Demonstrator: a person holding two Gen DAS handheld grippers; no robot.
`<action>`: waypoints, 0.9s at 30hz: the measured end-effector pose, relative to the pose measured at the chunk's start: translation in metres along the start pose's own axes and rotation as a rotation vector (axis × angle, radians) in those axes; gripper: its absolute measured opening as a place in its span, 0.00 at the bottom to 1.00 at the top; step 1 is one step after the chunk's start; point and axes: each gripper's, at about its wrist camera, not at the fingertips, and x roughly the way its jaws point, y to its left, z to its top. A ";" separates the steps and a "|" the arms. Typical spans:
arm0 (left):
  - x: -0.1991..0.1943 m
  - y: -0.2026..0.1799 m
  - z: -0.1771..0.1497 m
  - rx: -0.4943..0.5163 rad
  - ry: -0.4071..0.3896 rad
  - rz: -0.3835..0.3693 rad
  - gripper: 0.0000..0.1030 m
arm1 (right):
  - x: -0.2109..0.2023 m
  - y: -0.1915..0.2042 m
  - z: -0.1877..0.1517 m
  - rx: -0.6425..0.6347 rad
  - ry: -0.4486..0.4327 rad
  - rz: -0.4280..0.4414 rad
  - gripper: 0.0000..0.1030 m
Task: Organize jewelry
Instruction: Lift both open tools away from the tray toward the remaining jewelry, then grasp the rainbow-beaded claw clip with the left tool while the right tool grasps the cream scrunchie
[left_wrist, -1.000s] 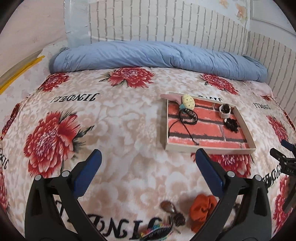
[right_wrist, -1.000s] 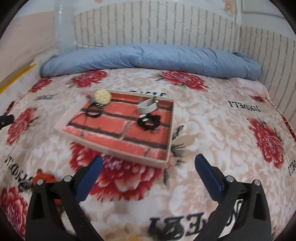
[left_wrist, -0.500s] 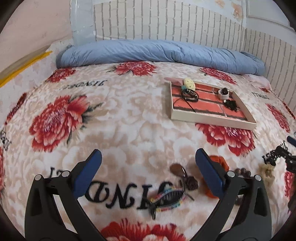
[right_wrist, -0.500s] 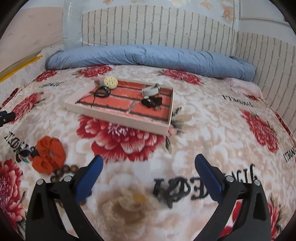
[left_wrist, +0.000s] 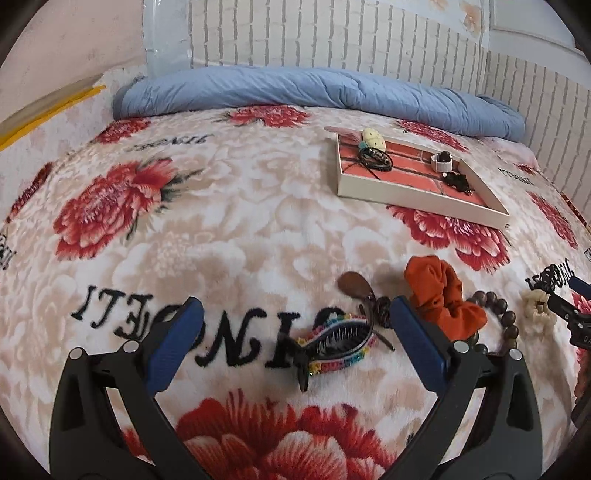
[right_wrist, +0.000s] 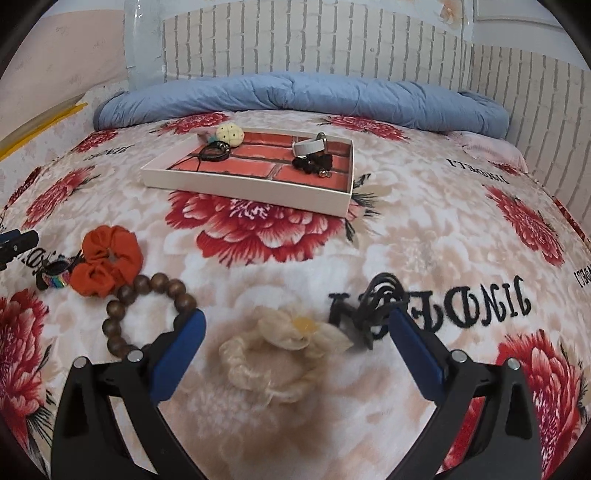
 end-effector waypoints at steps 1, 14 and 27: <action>0.002 0.001 -0.002 -0.003 0.007 -0.005 0.95 | 0.000 0.002 -0.002 -0.004 0.000 -0.006 0.94; 0.011 0.001 -0.017 0.003 0.023 -0.037 0.95 | 0.000 0.002 -0.014 0.024 0.021 -0.027 0.94; 0.028 0.010 -0.025 -0.017 0.072 -0.076 0.94 | 0.004 0.014 -0.020 -0.007 0.043 -0.035 0.76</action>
